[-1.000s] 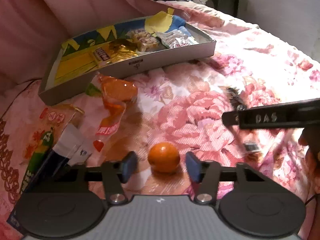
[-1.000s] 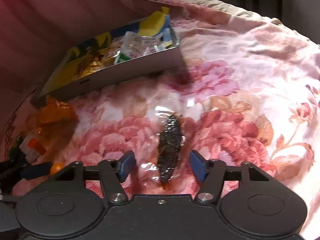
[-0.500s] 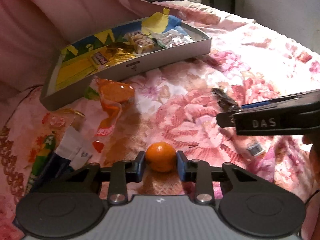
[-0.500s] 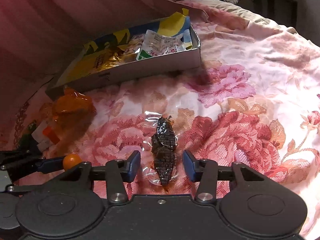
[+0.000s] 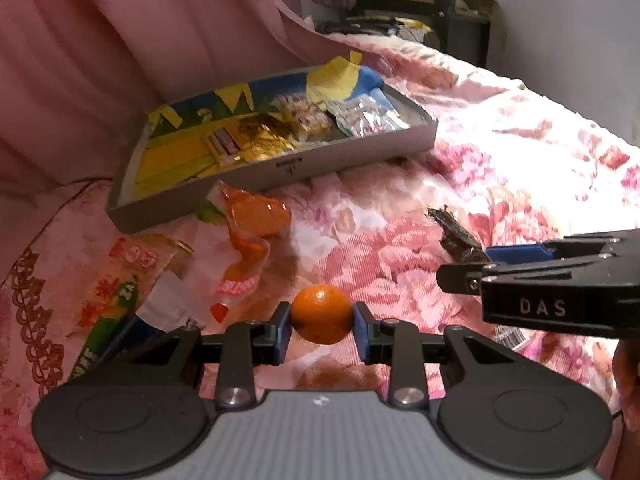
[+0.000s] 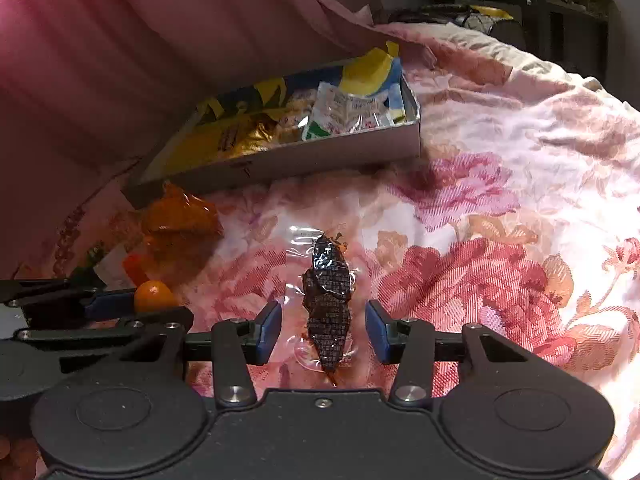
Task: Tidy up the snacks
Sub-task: 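Carry the mandarin and jerky packet into the tray and open both tools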
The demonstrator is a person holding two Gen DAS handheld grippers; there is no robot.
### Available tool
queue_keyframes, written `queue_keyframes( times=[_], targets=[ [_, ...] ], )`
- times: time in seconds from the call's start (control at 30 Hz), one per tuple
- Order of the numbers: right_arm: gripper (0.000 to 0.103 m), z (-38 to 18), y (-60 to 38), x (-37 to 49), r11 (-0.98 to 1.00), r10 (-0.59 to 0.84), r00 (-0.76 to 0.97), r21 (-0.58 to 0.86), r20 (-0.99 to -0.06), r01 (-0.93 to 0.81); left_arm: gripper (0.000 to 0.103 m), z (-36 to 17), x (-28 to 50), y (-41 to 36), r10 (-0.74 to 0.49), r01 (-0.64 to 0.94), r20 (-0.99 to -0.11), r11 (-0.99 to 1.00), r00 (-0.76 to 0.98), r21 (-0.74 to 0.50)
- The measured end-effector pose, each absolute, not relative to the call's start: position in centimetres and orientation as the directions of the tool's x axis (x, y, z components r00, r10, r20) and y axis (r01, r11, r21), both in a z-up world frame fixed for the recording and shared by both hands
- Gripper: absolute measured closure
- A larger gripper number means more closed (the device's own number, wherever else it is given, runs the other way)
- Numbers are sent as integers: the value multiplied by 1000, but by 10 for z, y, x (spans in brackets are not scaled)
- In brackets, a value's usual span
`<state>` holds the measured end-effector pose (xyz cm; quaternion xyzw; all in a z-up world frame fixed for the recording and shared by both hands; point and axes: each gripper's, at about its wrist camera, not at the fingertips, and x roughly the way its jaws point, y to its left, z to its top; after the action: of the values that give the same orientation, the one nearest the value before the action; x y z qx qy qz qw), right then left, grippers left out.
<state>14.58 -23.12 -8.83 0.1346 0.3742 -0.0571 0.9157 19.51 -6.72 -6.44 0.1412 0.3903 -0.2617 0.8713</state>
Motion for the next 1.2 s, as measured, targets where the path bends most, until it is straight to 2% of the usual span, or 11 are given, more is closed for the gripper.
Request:
queue_keyframes(
  times=[0.37, 0.6, 0.77, 0.97, 1.2],
  targets=[
    [55, -69, -228, 131, 960, -7, 782, 214, -623, 179, 68, -41, 188, -57, -371, 514, -675, 858, 638, 14],
    [55, -39, -229, 127, 961, 10, 844, 237, -537, 140, 68, -18, 189, -54, -403, 491, -618, 870, 675, -31],
    [55, -7, -228, 135, 979, 33, 885, 195, -465, 66, 68, 10, 198, -54, -407, 458, -562, 887, 720, -56],
    [55, 24, -240, 165, 993, 48, 924, 117, -380, -4, 68, 34, 231, -56, -376, 398, -530, 914, 760, -78],
    [55, 28, -263, 215, 985, 25, 945, 171, -326, 33, 68, 38, 295, -60, -299, 301, -547, 950, 782, -90]
  ],
)
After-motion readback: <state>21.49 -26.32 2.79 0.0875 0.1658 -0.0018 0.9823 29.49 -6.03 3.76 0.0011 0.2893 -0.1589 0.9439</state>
